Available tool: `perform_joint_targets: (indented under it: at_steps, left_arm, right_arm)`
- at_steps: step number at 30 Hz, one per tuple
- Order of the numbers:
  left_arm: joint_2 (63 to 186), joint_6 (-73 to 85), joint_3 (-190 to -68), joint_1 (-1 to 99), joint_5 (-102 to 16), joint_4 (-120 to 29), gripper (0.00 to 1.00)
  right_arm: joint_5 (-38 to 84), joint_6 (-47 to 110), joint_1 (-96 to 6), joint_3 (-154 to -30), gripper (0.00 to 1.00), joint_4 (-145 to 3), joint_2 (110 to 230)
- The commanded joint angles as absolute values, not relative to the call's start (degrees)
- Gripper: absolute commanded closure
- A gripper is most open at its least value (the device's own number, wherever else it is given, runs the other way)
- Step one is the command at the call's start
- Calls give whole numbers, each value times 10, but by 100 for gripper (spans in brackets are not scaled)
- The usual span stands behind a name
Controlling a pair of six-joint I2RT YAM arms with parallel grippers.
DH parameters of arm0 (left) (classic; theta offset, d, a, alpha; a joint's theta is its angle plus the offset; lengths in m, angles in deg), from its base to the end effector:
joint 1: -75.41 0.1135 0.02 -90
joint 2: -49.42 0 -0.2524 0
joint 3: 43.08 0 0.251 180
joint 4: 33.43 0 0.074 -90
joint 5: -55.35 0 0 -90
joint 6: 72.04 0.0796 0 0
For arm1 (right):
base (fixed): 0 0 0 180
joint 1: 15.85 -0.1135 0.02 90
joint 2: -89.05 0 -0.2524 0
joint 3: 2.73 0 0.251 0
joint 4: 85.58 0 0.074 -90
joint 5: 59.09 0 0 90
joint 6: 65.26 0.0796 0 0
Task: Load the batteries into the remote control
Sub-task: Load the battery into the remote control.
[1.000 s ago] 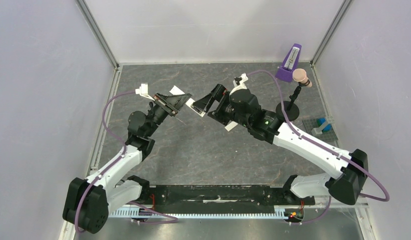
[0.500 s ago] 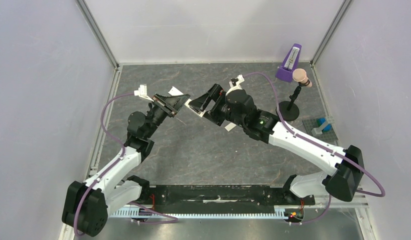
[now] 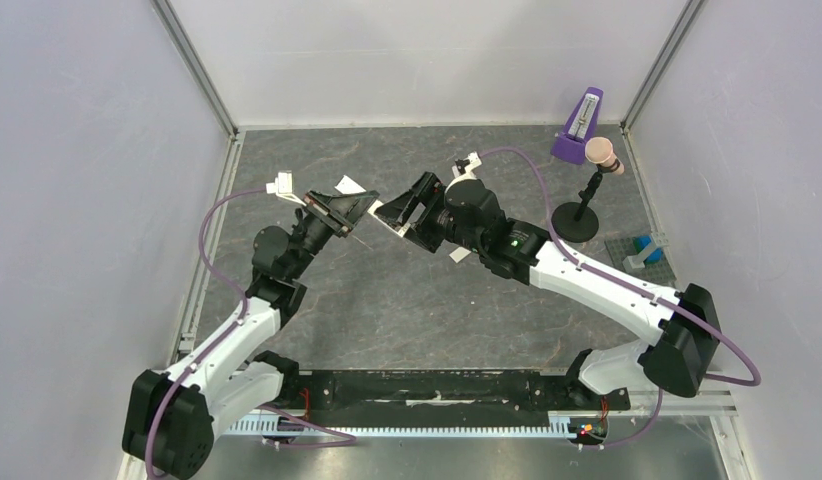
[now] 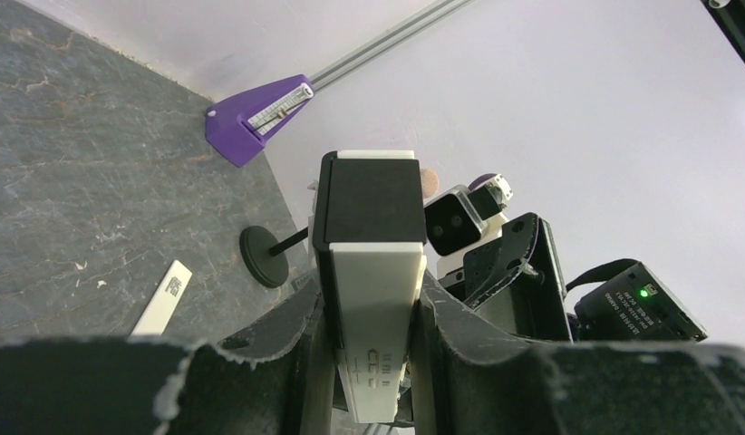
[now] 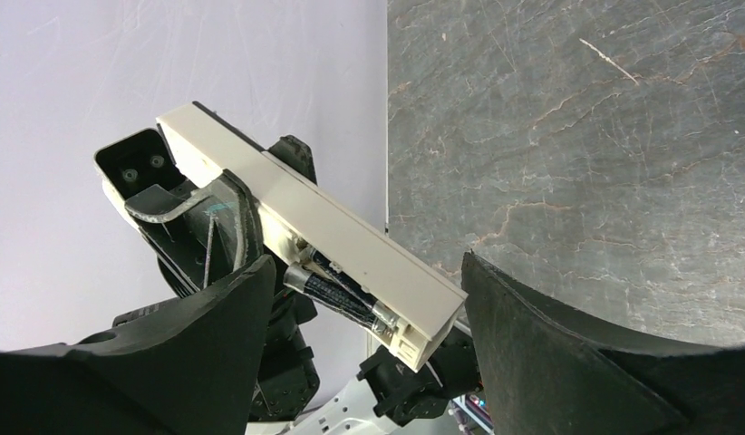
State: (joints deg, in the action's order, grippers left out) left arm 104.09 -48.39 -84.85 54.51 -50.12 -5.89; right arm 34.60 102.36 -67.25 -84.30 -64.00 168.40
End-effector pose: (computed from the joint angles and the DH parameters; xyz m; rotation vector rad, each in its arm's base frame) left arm 0.2395 -0.1142 0.3015 -0.3267 1.4437 -1.4457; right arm 0.2342 0.2851 0.3204 0.5467 2.1265 1.3735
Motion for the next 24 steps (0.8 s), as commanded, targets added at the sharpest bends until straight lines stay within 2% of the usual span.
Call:
perform_joint_targets:
  at_steps: [1,13,21,24]
  left_arm:
    - [1025,-461,-859,547,-493,-78,98]
    - [1007,-469,-897,547,-481,-172,98]
    - [1016,-505,-911,547,-481,-189,98]
    - [1022,-534,-925,548,-483,-203,98]
  right_arm:
    - [343,1030,-675,-848,25,-660,1683]
    - [340,1034,-675,-829,41,-689,1680]
    - [331,1035,-674,-826,42,-692,1683]
    - [328,1036,-674,-823,39,-695,1684]
